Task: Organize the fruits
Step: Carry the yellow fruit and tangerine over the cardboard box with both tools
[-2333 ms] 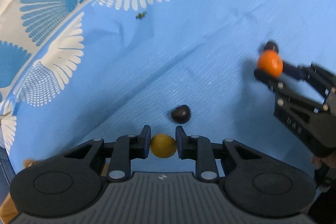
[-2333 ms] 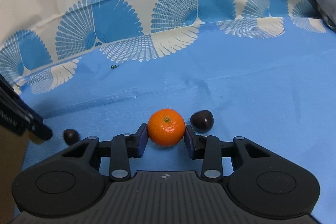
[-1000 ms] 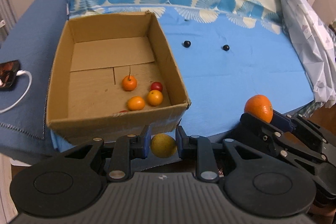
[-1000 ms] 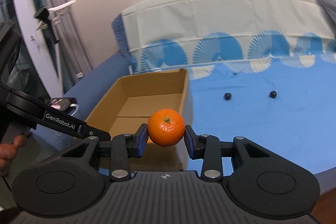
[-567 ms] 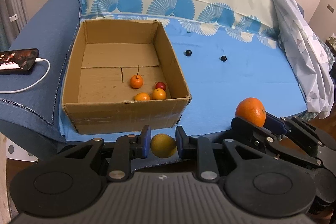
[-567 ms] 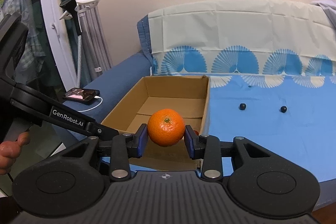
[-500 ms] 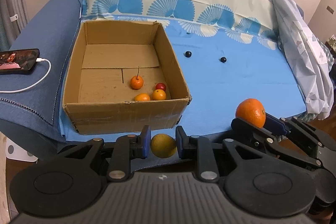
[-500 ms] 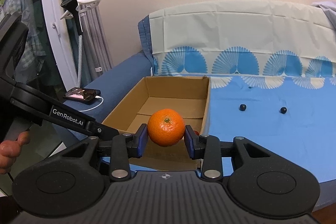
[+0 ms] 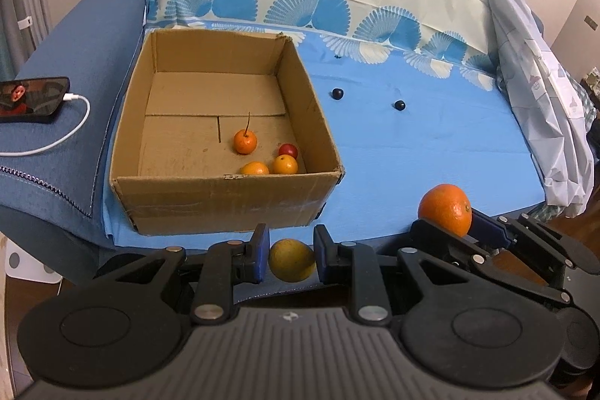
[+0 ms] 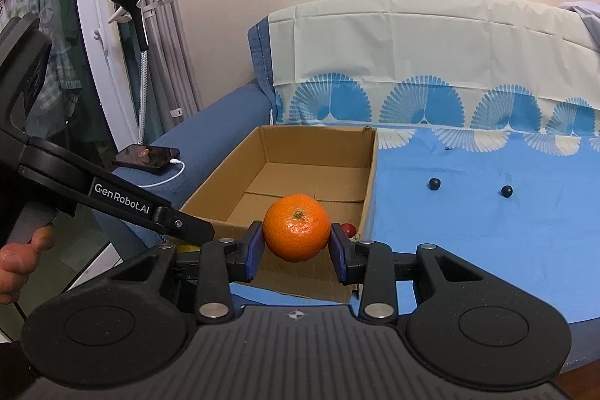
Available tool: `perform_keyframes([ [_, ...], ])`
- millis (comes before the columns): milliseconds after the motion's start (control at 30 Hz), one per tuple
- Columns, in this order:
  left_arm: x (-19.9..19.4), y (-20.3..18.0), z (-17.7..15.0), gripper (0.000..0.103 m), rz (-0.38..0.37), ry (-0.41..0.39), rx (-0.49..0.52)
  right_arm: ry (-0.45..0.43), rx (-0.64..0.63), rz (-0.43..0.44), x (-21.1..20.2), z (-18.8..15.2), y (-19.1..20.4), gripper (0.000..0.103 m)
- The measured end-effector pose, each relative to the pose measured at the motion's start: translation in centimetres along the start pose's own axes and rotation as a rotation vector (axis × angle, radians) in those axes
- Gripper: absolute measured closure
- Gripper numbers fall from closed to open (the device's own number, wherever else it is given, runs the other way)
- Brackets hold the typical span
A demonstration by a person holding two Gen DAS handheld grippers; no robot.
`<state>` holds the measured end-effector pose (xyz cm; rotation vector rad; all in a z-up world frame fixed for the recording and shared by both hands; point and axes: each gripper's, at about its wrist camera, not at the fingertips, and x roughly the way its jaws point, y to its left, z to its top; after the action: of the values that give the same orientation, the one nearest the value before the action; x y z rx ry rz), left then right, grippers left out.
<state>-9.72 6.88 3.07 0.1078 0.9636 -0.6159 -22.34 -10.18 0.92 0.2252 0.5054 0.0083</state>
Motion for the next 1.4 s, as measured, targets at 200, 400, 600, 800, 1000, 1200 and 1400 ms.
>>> perform_keyframes([
  [200,0.6,0.3,0.0,0.075,0.005,0.014,-0.013,0.018,0.0,0.007,0.5,-0.2,-0.2,0.064],
  [400,1.6,0.3,0.4,0.075,-0.009,0.035,-0.021,0.037,0.018,-0.006,1.2,-0.3,-0.7,0.064],
  [600,2.5,1.1,0.9,0.075,-0.012,0.051,-0.033,0.063,0.018,-0.006,2.5,-0.3,-0.5,0.064],
  [800,3.6,2.2,2.5,0.075,0.006,0.05,-0.063,0.066,0.005,-0.024,3.7,0.1,-0.9,0.064],
  [1000,4.5,3.8,4.8,0.075,0.052,0.031,-0.098,0.081,-0.003,-0.028,6.1,0.9,-1.8,0.064],
  [1200,6.9,5.3,7.4,0.075,0.114,0.023,-0.121,0.109,-0.003,-0.014,10.1,2.0,-2.4,0.064],
  [1400,10.4,6.8,9.5,0.075,0.145,0.048,-0.129,0.139,-0.023,-0.004,14.8,3.2,-2.4,0.064],
])
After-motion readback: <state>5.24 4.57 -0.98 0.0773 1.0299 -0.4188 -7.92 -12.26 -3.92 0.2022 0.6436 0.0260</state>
